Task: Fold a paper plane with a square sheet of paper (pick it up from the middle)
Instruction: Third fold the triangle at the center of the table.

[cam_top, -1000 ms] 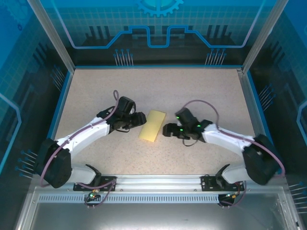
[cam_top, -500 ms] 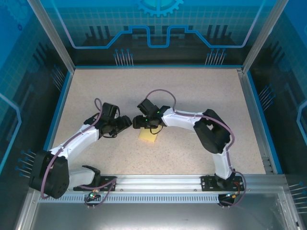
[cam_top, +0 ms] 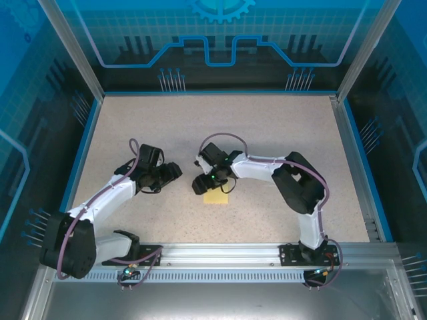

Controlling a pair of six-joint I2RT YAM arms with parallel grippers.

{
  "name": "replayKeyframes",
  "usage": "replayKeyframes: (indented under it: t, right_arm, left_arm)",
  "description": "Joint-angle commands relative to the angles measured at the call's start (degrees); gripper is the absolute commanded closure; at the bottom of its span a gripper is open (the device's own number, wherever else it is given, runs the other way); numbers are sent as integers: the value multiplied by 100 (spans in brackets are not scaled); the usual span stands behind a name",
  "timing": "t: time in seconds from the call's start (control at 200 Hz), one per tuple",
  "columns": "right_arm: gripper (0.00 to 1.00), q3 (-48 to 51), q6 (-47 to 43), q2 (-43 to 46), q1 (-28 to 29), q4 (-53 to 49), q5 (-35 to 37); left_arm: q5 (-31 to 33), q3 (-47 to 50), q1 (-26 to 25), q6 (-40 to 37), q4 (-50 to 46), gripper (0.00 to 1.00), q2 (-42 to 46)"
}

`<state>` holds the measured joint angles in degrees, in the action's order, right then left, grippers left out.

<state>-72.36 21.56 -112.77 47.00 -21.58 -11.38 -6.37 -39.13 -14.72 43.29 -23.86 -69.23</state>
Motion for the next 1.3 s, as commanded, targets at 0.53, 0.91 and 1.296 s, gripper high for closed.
replayKeyframes:
  t: [0.53,0.91,1.296]
  right_arm:
    - [24,3016,3312,3527,-476,348,1368]
    - [24,3463,3565,3419,-807,1033,489]
    - [28,3424,3812,2826,-834,1249,-181]
  left_arm:
    - [-1198,-929,-1620,-30,1637,65,-1441]
    - [-1107,-1849,-1714,-136,1381,77,-3093]
    - [-696,-1932,-1696,30,995,75,-3619]
